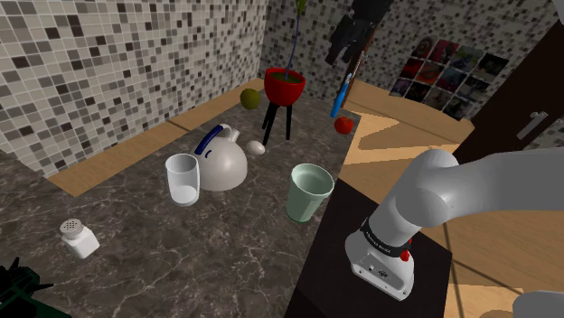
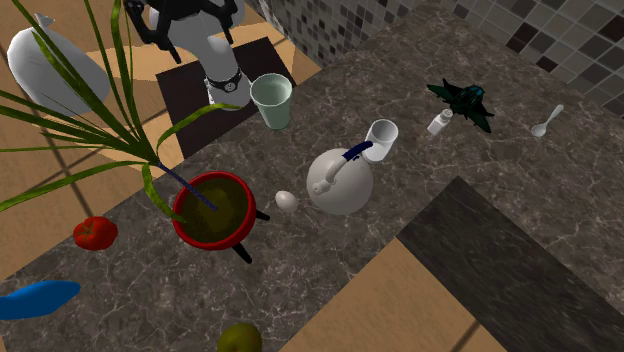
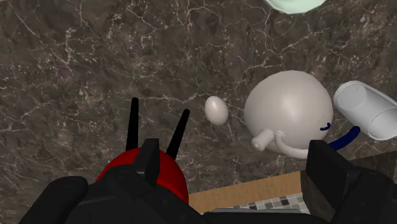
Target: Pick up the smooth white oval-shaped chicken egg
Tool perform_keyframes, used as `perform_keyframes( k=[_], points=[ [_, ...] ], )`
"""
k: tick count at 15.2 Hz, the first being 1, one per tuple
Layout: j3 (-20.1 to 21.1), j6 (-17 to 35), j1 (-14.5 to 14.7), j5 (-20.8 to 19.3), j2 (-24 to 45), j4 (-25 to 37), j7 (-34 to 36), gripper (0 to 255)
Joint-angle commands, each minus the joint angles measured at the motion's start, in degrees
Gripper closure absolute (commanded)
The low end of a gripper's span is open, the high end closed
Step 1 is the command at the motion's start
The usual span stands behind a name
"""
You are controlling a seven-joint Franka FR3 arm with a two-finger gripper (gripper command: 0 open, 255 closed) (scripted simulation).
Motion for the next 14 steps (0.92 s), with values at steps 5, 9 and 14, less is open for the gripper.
perform_keyframes(
  k=[5, 9, 14],
  points=[
    [1.1, 7.8, 0.0, 0.0, 2.4, -5.6, 1.4, 0],
    [2.3, 15.8, 0.1, -0.1, 6.2, -10.0, 2.9, 0],
    [3.7, 26.1, 0.1, -0.4, 13.0, -13.8, 4.9, 0]
  ],
)
